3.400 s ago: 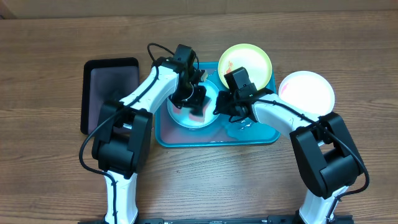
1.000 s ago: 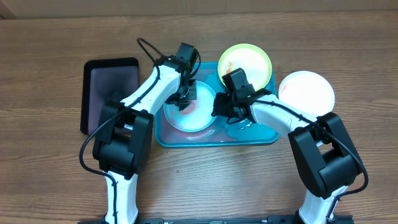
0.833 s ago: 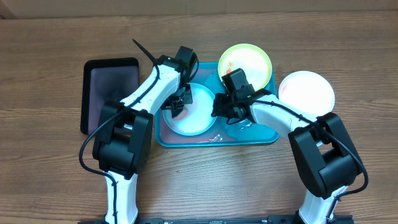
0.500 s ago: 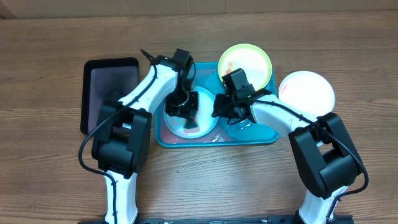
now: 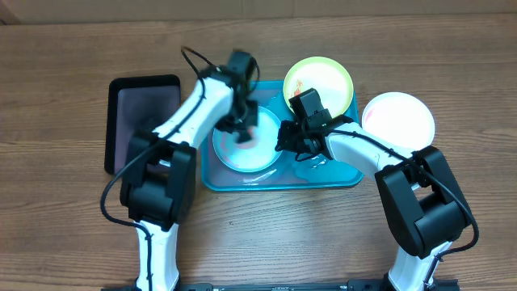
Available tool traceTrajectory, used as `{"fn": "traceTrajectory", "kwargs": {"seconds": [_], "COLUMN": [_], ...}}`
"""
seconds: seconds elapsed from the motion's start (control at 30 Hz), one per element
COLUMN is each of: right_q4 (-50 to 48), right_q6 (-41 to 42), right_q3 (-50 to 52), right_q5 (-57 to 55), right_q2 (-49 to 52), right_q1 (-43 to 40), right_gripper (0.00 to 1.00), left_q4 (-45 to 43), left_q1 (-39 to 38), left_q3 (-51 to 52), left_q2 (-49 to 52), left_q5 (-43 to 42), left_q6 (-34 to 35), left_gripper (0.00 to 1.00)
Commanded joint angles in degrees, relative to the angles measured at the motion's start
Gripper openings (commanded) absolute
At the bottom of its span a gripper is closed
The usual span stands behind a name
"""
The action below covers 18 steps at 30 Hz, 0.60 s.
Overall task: Clean dirty plates on tray and stack at the side
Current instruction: 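Scrub the blue plate with the sponge while right gripper holds its rim, then tilt the blue plate up with right gripper and lift it off the tray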
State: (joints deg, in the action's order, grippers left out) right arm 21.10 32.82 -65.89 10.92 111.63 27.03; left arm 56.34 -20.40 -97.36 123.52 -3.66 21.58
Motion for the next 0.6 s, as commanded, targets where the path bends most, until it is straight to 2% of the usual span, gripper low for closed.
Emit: {"fn": "traceTrajectory", "kwargs": {"seconds": [0.0, 0.1, 0.23, 0.43, 0.57], "right_q4": [0.7, 1.2, 6.5, 17.4, 22.2], "right_q6": [0.2, 0.2, -2.4, -2.8, -2.4], "right_q3": [-0.7, -1.2, -3.8, -6.6, -6.6], "right_q5": [-0.7, 0.5, -0.8, -17.9, -34.1], "right_q2": [0.4, 0.2, -1.4, -9.1, -15.2], "right_q1": [-0.3, -0.3, -0.2, 2.6, 8.6], "right_gripper": [0.04, 0.04, 0.04, 0.04, 0.04], "left_q4": [6.3, 13.2, 20.2, 23.1, 21.8], "left_q1": [3.9, 5.6, 6.7, 6.9, 6.8], "left_q3": [-10.9, -19.3, -26.9, -26.9, -24.8], "left_q2": [0.9, 0.9, 0.9, 0.9, 0.9], "left_q5": [11.7, 8.9, 3.1, 0.6, -0.7], "left_q6": [2.2, 0.1, -3.5, -5.3, -5.0], "left_gripper": [0.04, 0.04, 0.04, 0.04, 0.04]}}
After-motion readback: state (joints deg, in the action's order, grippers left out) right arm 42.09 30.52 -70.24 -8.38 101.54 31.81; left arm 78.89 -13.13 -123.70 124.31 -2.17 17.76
